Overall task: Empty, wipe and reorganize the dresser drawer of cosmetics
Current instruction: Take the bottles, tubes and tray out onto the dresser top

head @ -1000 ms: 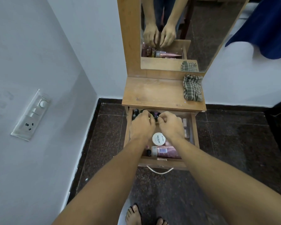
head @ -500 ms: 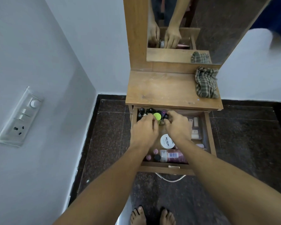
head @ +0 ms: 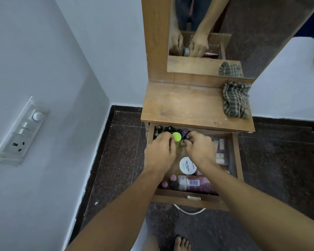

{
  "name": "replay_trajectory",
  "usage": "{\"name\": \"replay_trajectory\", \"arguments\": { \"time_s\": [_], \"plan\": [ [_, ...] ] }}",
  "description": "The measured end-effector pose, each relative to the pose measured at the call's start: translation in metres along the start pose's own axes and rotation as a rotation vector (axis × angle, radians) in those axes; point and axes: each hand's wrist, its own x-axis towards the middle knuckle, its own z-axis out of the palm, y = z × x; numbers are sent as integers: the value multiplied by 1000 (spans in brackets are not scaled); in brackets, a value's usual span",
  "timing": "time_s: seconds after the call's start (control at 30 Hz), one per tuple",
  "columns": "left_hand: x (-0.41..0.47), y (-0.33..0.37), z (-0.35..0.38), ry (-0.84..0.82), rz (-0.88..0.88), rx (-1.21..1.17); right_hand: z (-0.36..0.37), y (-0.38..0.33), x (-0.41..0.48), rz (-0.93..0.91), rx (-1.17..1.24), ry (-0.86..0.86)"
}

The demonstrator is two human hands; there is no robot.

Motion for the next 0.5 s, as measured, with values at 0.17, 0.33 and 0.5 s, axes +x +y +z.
{"name": "replay_trajectory", "arguments": {
  "time_s": [0.17,0.33,0.5],
  "plan": [
    [4,7,-14,6,49,-21,-40,-5,-7,-50,-4,29],
    [23,19,-32,76,12,-63,-93,-46,16,-112,54,46],
    [63,26,-41,161,-191,-168,-109,-113,61,-150,170,127]
  ]
}}
